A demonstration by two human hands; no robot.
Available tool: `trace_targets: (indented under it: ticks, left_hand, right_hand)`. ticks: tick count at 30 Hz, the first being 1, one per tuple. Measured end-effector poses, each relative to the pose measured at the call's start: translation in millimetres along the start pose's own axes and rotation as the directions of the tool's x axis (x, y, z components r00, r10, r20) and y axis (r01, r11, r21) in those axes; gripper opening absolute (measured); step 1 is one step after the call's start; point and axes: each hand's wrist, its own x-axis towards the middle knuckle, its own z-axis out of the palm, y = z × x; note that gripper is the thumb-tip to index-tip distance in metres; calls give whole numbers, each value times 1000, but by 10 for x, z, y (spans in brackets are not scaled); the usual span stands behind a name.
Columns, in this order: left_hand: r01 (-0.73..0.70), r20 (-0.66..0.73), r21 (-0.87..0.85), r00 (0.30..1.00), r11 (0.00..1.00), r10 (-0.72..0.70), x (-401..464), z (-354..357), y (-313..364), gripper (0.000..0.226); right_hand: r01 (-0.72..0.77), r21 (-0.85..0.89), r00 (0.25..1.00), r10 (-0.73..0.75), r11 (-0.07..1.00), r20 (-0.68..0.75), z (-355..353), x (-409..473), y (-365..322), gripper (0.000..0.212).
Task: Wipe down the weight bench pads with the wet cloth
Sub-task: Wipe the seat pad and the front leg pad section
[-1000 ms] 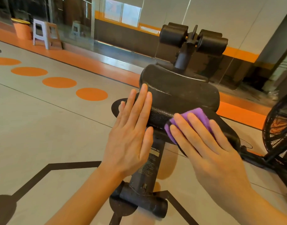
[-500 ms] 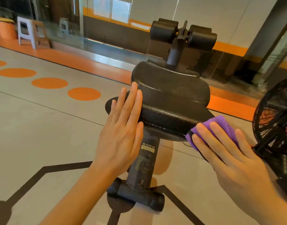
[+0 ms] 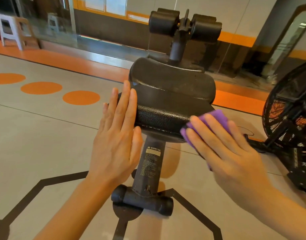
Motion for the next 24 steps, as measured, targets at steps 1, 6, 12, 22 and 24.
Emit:
trace_targets:
  ticks: [1,6,12,22,24]
  left_hand:
    - [3,-2,11,1000,1000,-3,0,10,2,63]
    - [35,-25,45,999,998,-34,7,30,61,62]
    - [-125,-16,-7,992,992,125,84,127,471,58]
    - [-232,148,72,964,970,220,295,169,760,59]
    - [-286,188,116,947,951,262,366,143,822,59]
  right_hand:
    - [7,31,999,-6,1000,-41,0,190,-117,53]
    - [48,97,998,-45,994,-36,65,325,-149,51]
    - [-105,157,987,122,982,-103,158,-91,20,44]
    - [-252,797,812,569,549,-135,402,-342,-259,42]
    - [-242,956,652,758,166,33,345,-292,-307,46]
